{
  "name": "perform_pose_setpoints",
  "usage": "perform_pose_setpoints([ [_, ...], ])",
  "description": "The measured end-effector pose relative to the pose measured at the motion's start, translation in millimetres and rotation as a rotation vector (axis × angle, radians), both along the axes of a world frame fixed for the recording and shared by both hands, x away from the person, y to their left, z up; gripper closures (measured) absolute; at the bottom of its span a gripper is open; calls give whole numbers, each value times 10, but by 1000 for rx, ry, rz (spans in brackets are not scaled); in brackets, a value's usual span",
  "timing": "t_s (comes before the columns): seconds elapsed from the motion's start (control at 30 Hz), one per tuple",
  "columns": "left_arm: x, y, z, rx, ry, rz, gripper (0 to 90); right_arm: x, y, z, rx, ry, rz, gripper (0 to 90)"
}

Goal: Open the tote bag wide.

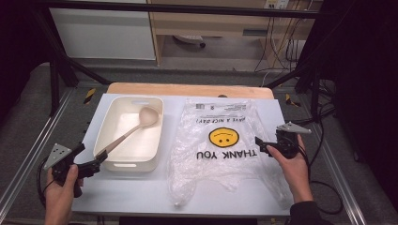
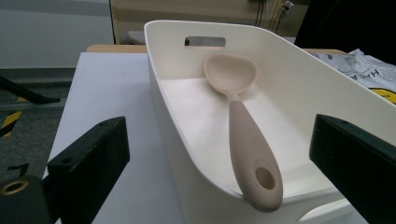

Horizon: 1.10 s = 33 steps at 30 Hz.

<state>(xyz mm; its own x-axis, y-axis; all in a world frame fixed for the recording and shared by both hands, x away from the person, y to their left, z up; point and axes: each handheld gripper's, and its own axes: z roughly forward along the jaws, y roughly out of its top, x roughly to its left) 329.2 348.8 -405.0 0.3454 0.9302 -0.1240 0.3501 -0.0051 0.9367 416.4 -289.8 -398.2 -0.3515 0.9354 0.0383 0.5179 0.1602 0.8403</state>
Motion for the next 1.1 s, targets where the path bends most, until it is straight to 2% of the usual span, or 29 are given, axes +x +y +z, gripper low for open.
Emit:
perform_pose_setpoints([
  [0.17, 1, -1, -5, 1, 9, 10, 45, 104, -10, 3, 2, 5, -7, 38],
  [0.3, 5, 1, -11, -4, 13, 27, 45, 184, -23, -15, 12, 11, -17, 59],
  [0.5, 3, 2, -17, 2, 13, 35, 45, 296, -41, -28, -1, 19, -21, 83],
  [0.73, -2, 19, -24, -3, 18, 51, 45, 388, -100, -80, -3, 36, -33, 183],
  [0.8, -2, 27, -25, -3, 19, 57, 45, 434, -106, -122, -4, 48, -31, 243],
  [0.87, -2, 31, -26, -2, 18, 60, 45, 455, -107, -133, -8, 49, -32, 256],
  [0.93, -4, 32, -30, -2, 22, 61, 45, 520, -105, -170, -22, 52, -39, 326],
  [1.1, -5, 39, -37, -4, 26, 66, 45, 623, -81, -267, -23, 64, -50, 384],
])
